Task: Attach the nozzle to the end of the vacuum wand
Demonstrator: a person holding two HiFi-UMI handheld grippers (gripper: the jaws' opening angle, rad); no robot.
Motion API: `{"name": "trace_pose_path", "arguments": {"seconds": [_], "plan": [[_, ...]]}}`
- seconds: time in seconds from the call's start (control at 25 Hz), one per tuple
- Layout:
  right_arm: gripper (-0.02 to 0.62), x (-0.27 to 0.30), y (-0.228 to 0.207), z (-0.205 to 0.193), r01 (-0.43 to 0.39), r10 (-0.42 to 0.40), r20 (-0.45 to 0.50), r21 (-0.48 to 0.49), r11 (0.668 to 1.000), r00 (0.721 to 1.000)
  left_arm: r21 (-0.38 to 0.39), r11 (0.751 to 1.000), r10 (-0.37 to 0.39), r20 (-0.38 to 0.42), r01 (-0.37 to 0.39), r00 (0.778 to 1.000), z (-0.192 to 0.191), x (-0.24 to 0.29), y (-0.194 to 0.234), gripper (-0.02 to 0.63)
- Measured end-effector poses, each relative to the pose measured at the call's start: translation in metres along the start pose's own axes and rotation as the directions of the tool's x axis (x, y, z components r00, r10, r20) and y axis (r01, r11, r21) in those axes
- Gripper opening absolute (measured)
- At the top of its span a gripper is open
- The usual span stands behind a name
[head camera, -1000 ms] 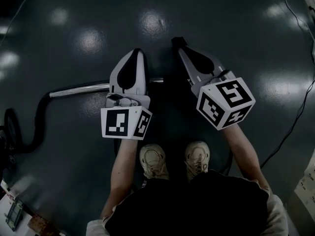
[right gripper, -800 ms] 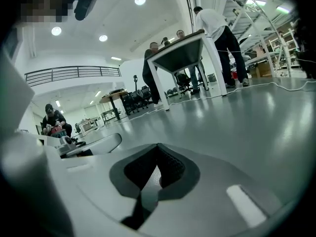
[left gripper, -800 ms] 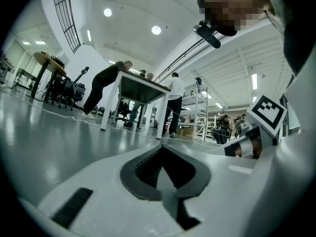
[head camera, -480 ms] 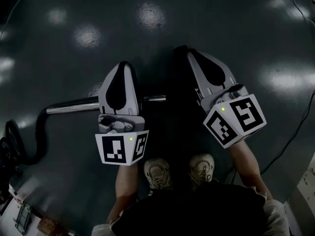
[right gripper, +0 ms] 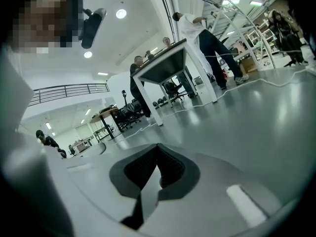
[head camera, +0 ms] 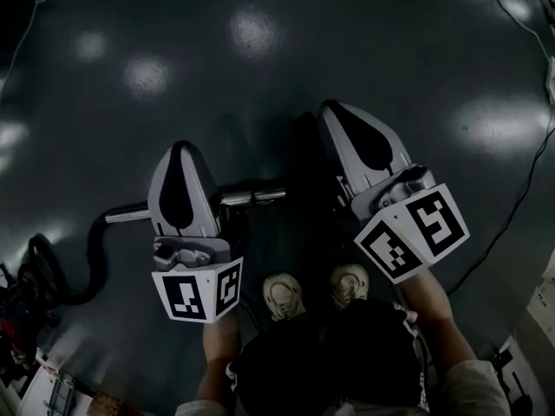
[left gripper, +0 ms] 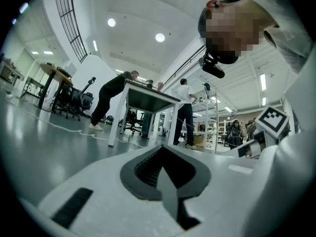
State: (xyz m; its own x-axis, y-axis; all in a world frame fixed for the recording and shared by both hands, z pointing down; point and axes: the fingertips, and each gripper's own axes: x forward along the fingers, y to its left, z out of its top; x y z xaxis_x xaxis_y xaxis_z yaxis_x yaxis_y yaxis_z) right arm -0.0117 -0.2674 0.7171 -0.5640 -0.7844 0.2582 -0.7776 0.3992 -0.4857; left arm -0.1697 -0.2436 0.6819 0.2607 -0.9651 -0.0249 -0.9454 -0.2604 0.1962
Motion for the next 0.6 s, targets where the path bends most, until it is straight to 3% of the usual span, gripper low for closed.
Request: {"name": "trace_pose_path", "arguments": {"seconds": [0.16, 0.28, 0.36, 0.48, 0.6], "plan": [[0.005, -0.051, 0.074, 0.164, 0.038, -0.037, 0.058, -0.025, 0.999, 0.998, 0.045, 0.999, -0.021, 0.055, 0.018, 0.998, 0.190, 0.009, -0.042, 0.000], [0.005, -0.115, 0.174, 0.297, 0.061, -0.063, 0.025, 0.071, 0.996, 0.998, 0.004, 1.000, 0.015, 0.013, -0.015, 1.000, 0.354, -0.023, -0.094, 0.000], [0.005, -0.162, 0.245, 0.404, 0.038, -0.043, 0.058, 0.075, 0.996, 0.997, -0.007, 1.000, 0.026, 0.022, -0.025, 0.999, 0.469, -0.031, -0.137, 0.000], [0.006, -0.224, 0.340, 0.545, 0.030, -0.022, 0.124, -0.064, 0.997, 0.992, 0.001, 1.000, 0.023, 0.082, -0.023, 0.996, 0.633, -0.035, -0.187, 0.000], [0.005, -0.288, 0.418, 0.617, 0.041, -0.014, 0.114, -0.232, 0.972, 0.993, -0.057, 0.998, 0.014, 0.086, -0.009, 0.996, 0.748, -0.063, -0.221, 0.000]]}}
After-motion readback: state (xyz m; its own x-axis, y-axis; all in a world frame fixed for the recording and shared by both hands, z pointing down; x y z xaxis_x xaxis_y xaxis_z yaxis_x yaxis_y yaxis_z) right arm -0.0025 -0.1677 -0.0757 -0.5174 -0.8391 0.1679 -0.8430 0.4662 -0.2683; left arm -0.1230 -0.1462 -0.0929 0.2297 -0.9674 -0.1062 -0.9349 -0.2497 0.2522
